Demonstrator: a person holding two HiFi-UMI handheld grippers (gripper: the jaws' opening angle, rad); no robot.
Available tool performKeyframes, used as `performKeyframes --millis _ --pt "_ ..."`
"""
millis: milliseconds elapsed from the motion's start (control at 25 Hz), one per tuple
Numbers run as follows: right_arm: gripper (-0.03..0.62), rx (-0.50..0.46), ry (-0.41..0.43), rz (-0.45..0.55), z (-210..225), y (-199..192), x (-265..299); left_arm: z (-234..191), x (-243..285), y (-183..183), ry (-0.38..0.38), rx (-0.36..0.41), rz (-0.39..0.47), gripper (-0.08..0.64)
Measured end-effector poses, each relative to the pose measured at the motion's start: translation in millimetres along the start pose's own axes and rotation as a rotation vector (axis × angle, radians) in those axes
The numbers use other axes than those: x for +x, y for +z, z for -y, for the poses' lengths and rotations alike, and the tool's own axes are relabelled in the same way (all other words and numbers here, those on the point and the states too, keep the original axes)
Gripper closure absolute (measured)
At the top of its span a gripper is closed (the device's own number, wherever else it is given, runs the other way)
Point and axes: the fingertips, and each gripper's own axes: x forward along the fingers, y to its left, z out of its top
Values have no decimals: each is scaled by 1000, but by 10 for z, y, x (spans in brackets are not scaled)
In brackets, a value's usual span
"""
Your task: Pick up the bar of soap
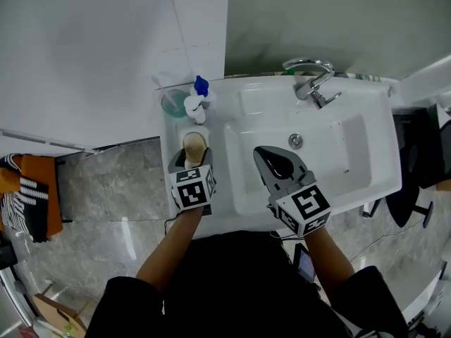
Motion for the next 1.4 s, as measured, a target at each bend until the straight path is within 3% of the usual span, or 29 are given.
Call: performKeyframes --millis 640,1040,1400 --pt "586 52 7 -20 93 -179 70 -108 172 -108 111 -6 -35 278" --pt "586 57 -7 -12 127 -159 115 -147 234 -79 106 10 -39 278" --pt "586 55 -13 -12 115 -151 46 -126 205 -80 68 -51 -27 290"
